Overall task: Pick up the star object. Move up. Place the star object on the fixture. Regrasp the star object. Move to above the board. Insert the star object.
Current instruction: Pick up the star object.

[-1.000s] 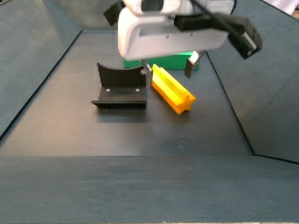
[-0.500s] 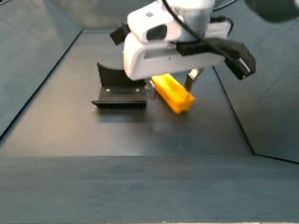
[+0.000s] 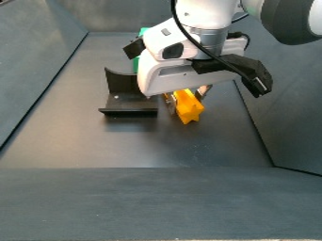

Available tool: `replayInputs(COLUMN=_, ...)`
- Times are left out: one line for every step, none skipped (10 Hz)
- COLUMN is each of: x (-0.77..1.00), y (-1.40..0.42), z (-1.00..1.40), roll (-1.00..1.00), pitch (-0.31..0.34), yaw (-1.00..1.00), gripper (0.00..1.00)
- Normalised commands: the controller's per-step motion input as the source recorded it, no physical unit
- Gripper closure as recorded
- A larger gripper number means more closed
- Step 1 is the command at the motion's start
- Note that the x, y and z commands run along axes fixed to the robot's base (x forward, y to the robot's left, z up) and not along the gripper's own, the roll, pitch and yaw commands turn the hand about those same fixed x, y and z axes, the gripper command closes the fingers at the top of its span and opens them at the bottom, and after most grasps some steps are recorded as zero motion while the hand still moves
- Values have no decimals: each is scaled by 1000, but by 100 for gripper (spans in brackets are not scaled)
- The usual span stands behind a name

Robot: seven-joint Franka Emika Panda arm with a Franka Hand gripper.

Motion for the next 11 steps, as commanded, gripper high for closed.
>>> replayInputs(x=0, y=0, z=-51, roll=-10, pitch=-100, yaw=0, gripper=100)
replayInputs(x=0, y=0, z=0, roll=0, pitch=0, yaw=0, gripper=100)
replayInputs(x=0, y=0, z=0, roll=0, pitch=0, yaw=0, gripper=100)
replayInputs(x=0, y=0, z=0, roll=0, pitch=0, yaw=0, gripper=100)
replayInputs(x=0, y=0, z=0, roll=0, pitch=0, yaw=0, gripper=100)
replayInputs(x=0, y=0, z=0, roll=0, pitch=0, yaw=0, gripper=100)
replayInputs(x=0, y=0, z=0, roll=0, pitch=0, yaw=0, gripper=100)
replayInputs(x=0, y=0, z=0, roll=0, pitch=0, yaw=0, gripper=100)
replayInputs(x=0, y=0, z=0, roll=0, pitch=0, yaw=0, gripper=100)
replayInputs(x=0, y=0, z=0, roll=0, pitch=0, yaw=0, gripper=100)
replayInputs(x=0, y=0, z=0, roll=0, pitch=0, yaw=0, gripper=100)
